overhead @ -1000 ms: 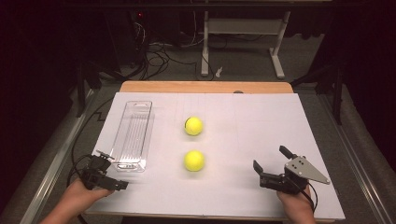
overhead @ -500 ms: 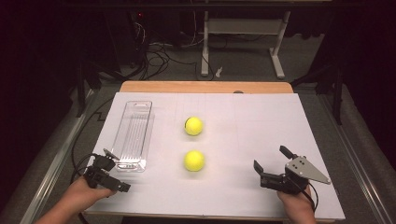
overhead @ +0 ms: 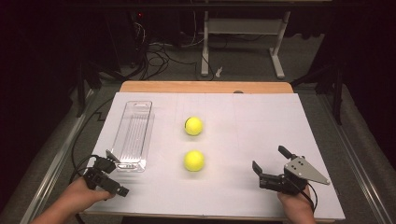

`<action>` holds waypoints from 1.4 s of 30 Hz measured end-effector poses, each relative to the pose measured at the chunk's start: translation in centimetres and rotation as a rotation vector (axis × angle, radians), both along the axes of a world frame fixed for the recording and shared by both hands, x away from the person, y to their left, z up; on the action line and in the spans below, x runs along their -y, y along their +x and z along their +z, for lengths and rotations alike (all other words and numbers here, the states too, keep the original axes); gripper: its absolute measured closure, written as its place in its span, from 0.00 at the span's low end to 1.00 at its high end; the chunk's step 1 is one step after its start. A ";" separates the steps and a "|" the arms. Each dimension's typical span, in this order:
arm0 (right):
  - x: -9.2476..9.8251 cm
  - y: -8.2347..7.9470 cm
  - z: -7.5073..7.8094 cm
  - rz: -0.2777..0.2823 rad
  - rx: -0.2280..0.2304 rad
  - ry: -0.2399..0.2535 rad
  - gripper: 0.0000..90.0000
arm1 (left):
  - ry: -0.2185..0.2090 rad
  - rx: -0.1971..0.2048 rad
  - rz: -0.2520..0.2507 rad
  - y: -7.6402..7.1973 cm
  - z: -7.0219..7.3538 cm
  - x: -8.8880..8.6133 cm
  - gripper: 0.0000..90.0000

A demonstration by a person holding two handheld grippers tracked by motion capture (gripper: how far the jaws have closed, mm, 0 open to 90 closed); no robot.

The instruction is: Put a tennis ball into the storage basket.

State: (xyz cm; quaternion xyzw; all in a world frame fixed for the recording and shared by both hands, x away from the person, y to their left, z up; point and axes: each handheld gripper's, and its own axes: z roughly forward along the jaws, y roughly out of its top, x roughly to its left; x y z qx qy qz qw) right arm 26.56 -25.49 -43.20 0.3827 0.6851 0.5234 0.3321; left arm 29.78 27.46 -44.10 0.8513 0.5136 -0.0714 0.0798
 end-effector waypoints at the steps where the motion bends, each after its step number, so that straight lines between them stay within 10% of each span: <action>1: 0.0 0.0 0.0 0.001 0.000 -0.001 0.00 | 0.002 -0.007 -0.009 0.0 0.0 0.1 0.01; 42: 0.0 -0.1 0.1 -0.001 0.005 -0.003 0.00 | -0.039 -0.019 -0.205 0.2 0.9 8.2 0.01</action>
